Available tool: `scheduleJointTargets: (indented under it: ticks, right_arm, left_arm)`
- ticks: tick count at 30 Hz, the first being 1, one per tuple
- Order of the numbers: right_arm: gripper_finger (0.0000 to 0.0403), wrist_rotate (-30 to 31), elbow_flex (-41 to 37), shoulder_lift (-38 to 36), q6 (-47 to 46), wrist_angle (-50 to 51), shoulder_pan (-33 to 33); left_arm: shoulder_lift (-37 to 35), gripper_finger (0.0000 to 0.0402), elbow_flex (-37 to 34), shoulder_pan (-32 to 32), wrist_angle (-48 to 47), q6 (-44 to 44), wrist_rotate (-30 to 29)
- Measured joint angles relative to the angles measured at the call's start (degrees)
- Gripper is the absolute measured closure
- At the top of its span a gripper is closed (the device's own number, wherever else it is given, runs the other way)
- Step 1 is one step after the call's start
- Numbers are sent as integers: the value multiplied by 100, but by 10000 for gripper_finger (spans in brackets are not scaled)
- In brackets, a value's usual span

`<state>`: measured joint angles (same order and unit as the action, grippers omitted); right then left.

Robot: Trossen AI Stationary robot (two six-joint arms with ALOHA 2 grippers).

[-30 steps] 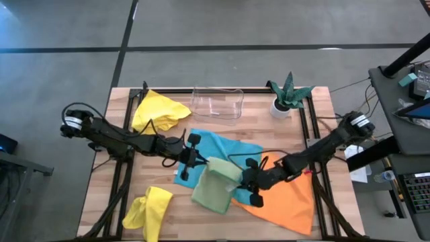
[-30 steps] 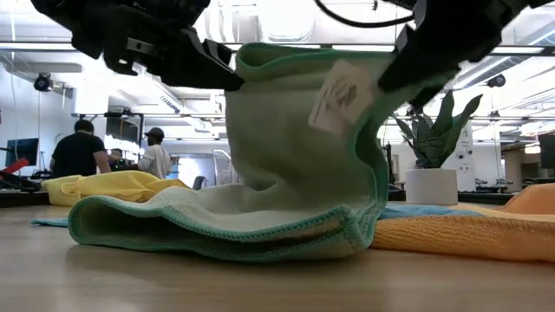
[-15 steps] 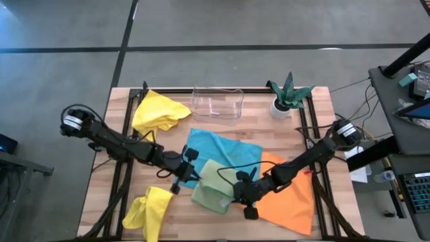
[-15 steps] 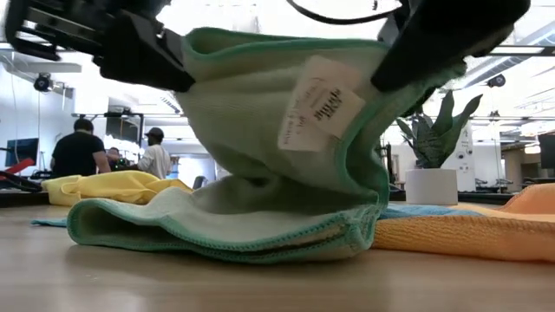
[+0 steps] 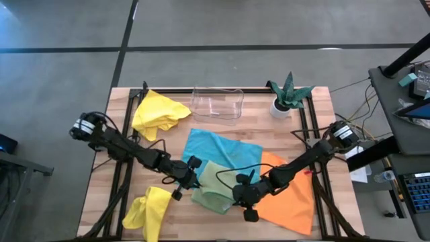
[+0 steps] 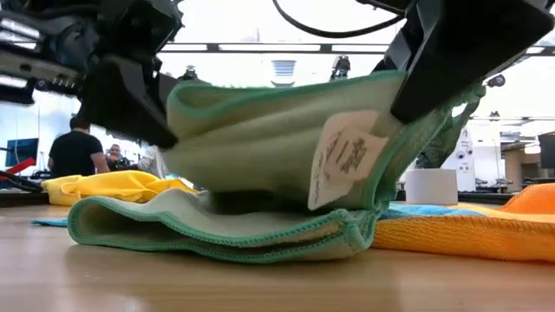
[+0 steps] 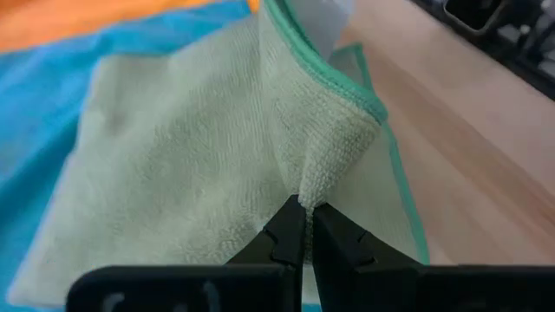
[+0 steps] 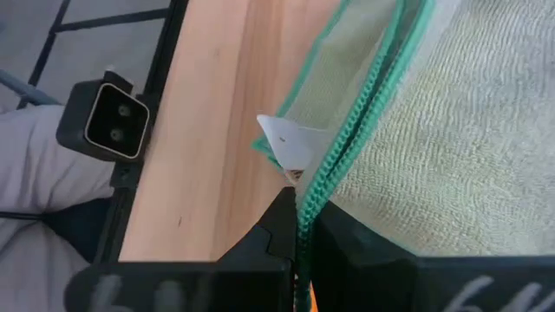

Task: Fold microfiber towels
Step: Fold the green towel

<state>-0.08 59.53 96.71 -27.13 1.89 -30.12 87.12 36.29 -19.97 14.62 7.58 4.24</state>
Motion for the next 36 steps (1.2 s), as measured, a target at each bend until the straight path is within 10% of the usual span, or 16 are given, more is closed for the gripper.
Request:
scheduleJointTargets:
  ticks: [20,36]
  right_arm:
    - [297,-383,-3,279,25,-460,3]
    - [277,-350,-2,205,62,-292,-2]
  left_arm:
    - [-3,396,-9,0,-237,-281,156]
    - [-139,243,17,-33,-571,-884,235]
